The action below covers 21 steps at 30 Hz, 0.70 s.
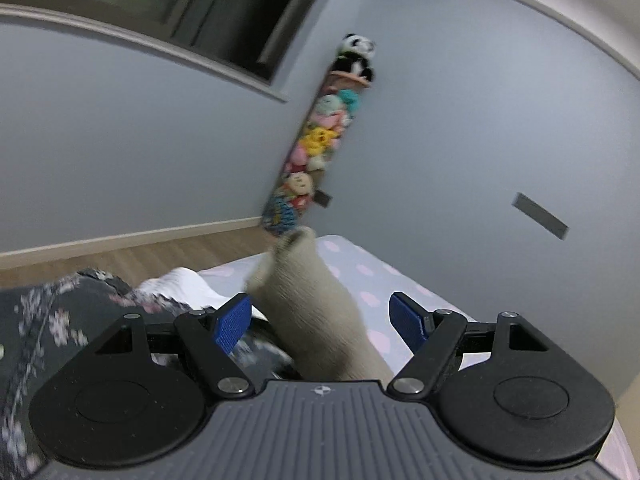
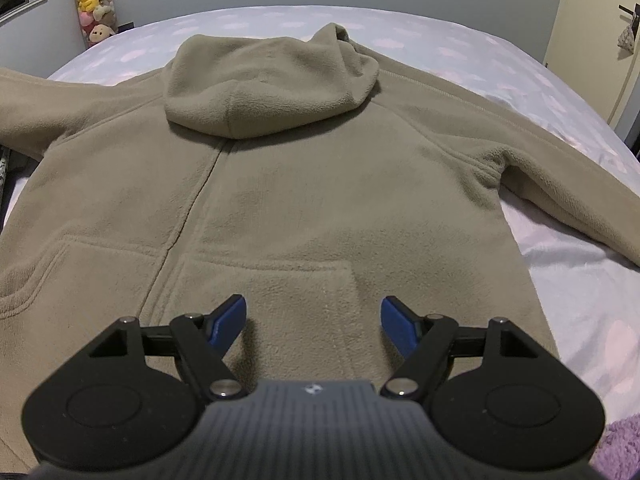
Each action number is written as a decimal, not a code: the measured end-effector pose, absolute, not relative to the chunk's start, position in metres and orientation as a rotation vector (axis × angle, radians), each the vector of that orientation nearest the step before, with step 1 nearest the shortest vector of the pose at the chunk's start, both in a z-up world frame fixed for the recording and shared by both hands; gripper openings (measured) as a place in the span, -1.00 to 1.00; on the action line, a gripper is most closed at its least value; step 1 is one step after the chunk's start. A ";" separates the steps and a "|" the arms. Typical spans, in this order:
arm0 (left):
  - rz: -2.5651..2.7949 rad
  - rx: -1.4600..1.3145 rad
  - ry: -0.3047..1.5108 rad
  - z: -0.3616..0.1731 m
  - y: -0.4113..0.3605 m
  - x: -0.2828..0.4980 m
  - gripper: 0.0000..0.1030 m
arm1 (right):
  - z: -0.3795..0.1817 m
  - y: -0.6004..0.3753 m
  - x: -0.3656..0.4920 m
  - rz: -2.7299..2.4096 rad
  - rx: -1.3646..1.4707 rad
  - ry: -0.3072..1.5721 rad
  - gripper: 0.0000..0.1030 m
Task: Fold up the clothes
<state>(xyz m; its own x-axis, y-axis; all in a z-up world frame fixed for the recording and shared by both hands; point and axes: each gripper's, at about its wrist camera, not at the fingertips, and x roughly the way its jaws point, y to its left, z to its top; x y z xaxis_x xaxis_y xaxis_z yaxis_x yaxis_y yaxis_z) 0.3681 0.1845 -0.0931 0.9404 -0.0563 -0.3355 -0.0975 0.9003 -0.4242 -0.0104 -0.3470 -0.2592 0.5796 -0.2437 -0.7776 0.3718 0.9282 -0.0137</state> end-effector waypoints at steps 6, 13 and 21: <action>0.031 -0.472 0.382 -0.096 0.194 0.383 -0.44 | -0.259 -0.348 -0.009 -0.356 0.159 0.882 0.49; -0.055 -0.367 0.310 -0.067 0.141 0.361 -0.61 | -0.260 -0.354 -0.008 -0.353 0.195 0.883 0.49; -0.208 -0.234 0.263 -0.016 0.020 0.345 -0.64 | -0.249 -0.368 -0.017 -0.313 0.287 0.807 0.49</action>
